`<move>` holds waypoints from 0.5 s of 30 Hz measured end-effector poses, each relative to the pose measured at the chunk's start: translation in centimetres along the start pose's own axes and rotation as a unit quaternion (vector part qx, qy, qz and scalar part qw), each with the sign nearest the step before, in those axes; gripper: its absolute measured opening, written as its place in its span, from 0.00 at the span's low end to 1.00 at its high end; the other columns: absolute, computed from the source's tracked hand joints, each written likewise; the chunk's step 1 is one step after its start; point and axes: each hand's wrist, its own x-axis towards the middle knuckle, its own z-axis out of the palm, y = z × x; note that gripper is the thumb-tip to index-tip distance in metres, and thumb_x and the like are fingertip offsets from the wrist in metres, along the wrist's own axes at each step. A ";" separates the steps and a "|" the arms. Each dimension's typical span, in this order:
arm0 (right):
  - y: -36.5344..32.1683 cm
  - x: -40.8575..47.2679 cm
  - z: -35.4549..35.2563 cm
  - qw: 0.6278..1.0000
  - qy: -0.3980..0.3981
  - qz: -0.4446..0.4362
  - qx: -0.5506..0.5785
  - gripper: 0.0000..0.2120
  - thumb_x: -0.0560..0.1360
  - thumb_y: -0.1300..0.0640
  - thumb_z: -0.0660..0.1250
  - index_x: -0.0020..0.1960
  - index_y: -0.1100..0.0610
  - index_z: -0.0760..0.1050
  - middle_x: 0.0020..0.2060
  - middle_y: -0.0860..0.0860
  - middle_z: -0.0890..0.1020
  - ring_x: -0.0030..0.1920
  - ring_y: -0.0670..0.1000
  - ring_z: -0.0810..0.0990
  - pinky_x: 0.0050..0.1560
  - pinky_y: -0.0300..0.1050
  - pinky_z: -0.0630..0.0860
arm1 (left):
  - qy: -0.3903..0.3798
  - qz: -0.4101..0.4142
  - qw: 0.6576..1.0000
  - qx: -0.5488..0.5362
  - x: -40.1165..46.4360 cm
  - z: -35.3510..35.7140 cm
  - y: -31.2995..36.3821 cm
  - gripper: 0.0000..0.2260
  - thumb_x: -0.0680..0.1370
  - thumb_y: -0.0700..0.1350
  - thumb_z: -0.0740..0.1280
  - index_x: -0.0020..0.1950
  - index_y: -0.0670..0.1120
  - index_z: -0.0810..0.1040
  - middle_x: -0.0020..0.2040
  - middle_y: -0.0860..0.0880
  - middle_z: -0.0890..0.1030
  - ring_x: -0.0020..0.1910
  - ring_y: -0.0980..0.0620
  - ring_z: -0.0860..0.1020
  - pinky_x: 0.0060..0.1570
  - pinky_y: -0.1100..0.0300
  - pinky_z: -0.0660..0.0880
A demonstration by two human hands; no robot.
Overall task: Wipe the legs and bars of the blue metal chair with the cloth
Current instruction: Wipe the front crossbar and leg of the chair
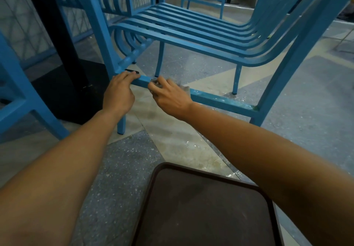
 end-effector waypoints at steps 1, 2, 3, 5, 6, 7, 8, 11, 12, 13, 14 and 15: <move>0.0 -0.1 0.0 1.000 -0.001 -0.004 -0.003 0.14 0.77 0.54 0.62 0.59 0.57 0.77 0.62 0.51 0.72 0.59 0.55 0.71 0.56 0.47 0.72 | 0.002 -0.001 1.000 -0.001 0.0 0.0 0.1 0.25 0.73 0.28 0.59 0.67 0.47 0.71 0.66 0.50 0.72 0.66 0.48 0.68 0.68 0.52 0.65; 0.1 -0.3 0.0 1.000 0.001 -0.005 -0.001 0.13 0.76 0.54 0.63 0.58 0.57 0.78 0.61 0.51 0.73 0.58 0.55 0.72 0.55 0.48 0.73 | 0.003 -0.001 1.000 -0.002 0.0 0.0 0.1 0.25 0.73 0.28 0.59 0.67 0.47 0.71 0.65 0.50 0.72 0.66 0.48 0.68 0.68 0.52 0.65; 0.1 -0.4 -0.1 1.000 -0.003 -0.002 -0.003 0.13 0.75 0.54 0.64 0.57 0.57 0.78 0.60 0.52 0.73 0.58 0.55 0.72 0.54 0.48 0.73 | 0.003 0.000 1.000 -0.003 -0.1 0.0 0.2 0.25 0.73 0.28 0.59 0.67 0.47 0.71 0.65 0.50 0.72 0.67 0.48 0.68 0.69 0.52 0.65; 0.0 -0.7 -0.3 1.000 -0.012 0.003 -0.008 0.14 0.76 0.56 0.63 0.59 0.59 0.77 0.61 0.53 0.72 0.58 0.56 0.71 0.56 0.50 0.72 | 0.002 0.000 1.000 -0.002 -0.1 -0.1 0.2 0.25 0.73 0.28 0.59 0.67 0.47 0.71 0.65 0.50 0.72 0.66 0.48 0.68 0.68 0.52 0.65; 0.0 -0.9 -0.3 1.000 -0.016 0.004 -0.005 0.15 0.77 0.57 0.62 0.61 0.60 0.75 0.63 0.54 0.71 0.60 0.57 0.70 0.58 0.51 0.71 | 0.001 -0.001 1.000 -0.001 -0.1 -0.1 0.2 0.25 0.73 0.28 0.59 0.67 0.47 0.71 0.65 0.50 0.72 0.66 0.48 0.68 0.68 0.52 0.65; 0.0 -1.1 -0.4 1.000 -0.017 0.003 0.002 0.16 0.77 0.57 0.60 0.63 0.62 0.73 0.64 0.55 0.69 0.61 0.58 0.69 0.60 0.51 0.70 | 0.001 -0.001 1.000 0.000 -0.1 -0.1 0.1 0.25 0.73 0.28 0.59 0.67 0.48 0.71 0.65 0.51 0.72 0.66 0.49 0.68 0.68 0.52 0.66; 0.0 -1.2 -0.5 1.000 -0.012 0.001 0.008 0.17 0.78 0.58 0.59 0.65 0.63 0.71 0.64 0.56 0.68 0.62 0.58 0.68 0.61 0.52 0.69 | 0.000 -0.003 1.000 -0.001 -0.1 0.0 0.1 0.25 0.73 0.28 0.59 0.67 0.48 0.71 0.65 0.51 0.72 0.66 0.49 0.68 0.68 0.52 0.65; 0.0 -1.7 -0.8 0.999 0.005 0.020 0.049 0.18 0.79 0.59 0.56 0.67 0.64 0.68 0.66 0.56 0.66 0.63 0.58 0.66 0.63 0.51 0.67 | 0.001 -0.006 1.000 -0.011 -0.1 0.1 0.1 0.25 0.73 0.28 0.58 0.67 0.48 0.71 0.65 0.52 0.72 0.67 0.49 0.68 0.69 0.51 0.65; -0.1 -1.8 -0.8 0.997 0.008 0.033 0.067 0.17 0.79 0.59 0.56 0.67 0.63 0.68 0.66 0.56 0.66 0.63 0.58 0.66 0.63 0.52 0.67 | 0.002 -0.006 1.000 -0.013 0.0 0.2 0.0 0.25 0.74 0.28 0.58 0.67 0.48 0.71 0.65 0.52 0.72 0.67 0.49 0.68 0.69 0.51 0.65; -0.1 -2.0 -0.9 0.994 0.017 0.055 0.098 0.17 0.79 0.60 0.56 0.66 0.63 0.69 0.65 0.57 0.66 0.63 0.58 0.66 0.63 0.52 0.67 | 0.002 -0.003 1.000 -0.015 -0.1 0.2 0.0 0.25 0.74 0.28 0.58 0.66 0.48 0.72 0.65 0.51 0.72 0.66 0.49 0.68 0.69 0.52 0.65; 0.1 -2.2 -1.2 0.986 0.029 0.085 0.140 0.15 0.79 0.61 0.57 0.64 0.64 0.71 0.65 0.57 0.67 0.62 0.59 0.67 0.62 0.53 0.69 | 0.003 -0.001 1.000 -0.018 0.0 0.1 -0.1 0.25 0.74 0.28 0.58 0.66 0.48 0.72 0.65 0.51 0.73 0.66 0.49 0.68 0.69 0.52 0.65; 0.4 -2.4 -1.4 0.973 0.051 0.125 0.187 0.14 0.77 0.62 0.60 0.61 0.64 0.73 0.63 0.58 0.69 0.61 0.59 0.67 0.61 0.54 0.71 | 0.002 0.000 1.000 -0.022 0.0 0.1 -0.1 0.25 0.73 0.28 0.58 0.66 0.47 0.72 0.65 0.51 0.73 0.66 0.49 0.68 0.69 0.52 0.64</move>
